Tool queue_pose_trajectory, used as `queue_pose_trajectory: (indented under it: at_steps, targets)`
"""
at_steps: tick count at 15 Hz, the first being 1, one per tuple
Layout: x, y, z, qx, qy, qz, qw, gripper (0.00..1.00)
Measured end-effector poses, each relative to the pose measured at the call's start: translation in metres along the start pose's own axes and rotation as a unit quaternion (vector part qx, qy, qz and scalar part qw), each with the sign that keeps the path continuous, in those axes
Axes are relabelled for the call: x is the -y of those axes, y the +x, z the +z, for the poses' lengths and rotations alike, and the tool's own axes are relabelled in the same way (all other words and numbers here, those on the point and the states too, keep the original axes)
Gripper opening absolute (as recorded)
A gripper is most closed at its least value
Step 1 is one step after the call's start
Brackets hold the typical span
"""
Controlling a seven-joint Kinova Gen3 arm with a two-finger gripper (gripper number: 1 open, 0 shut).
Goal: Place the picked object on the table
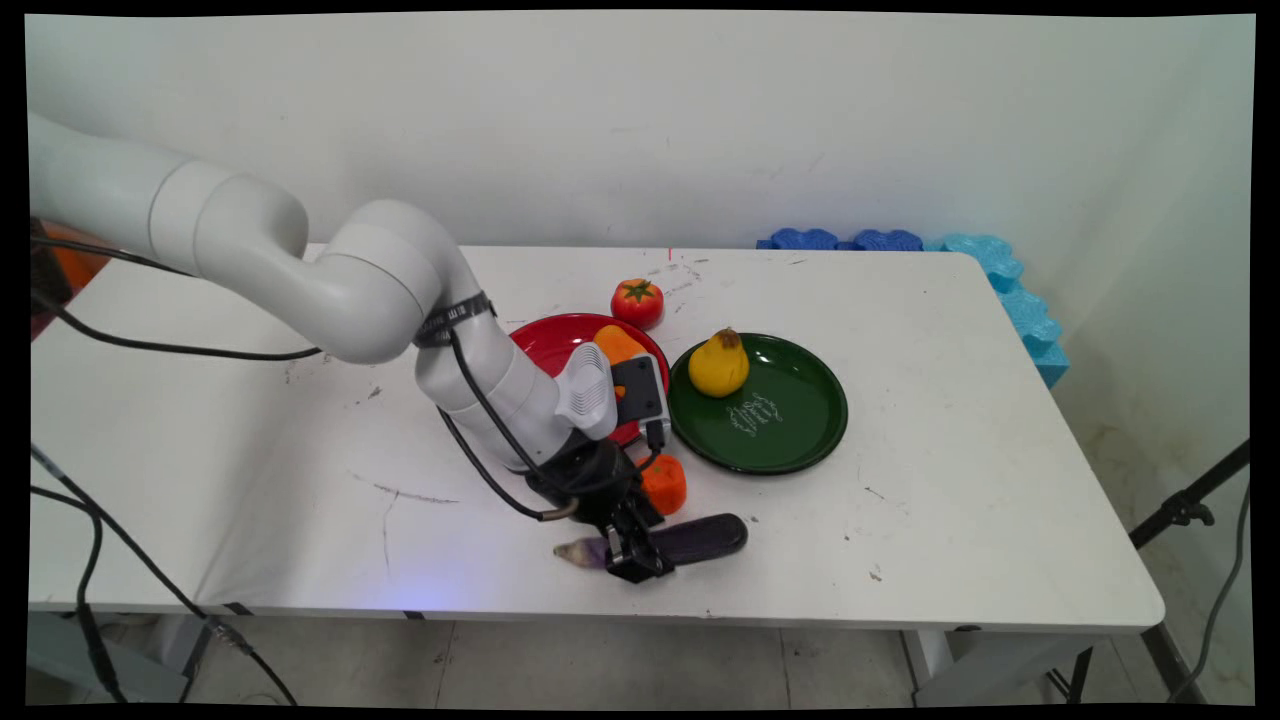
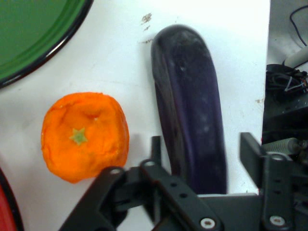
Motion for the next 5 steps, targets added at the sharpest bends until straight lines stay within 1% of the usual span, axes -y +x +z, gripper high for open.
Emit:
queue_pose_trajectory:
  at_steps: [5]
  targets:
    - [-0.0005, 0.0022, -0.0017, -0.008, -0.002, 0.013, 0.9999, 1.0]
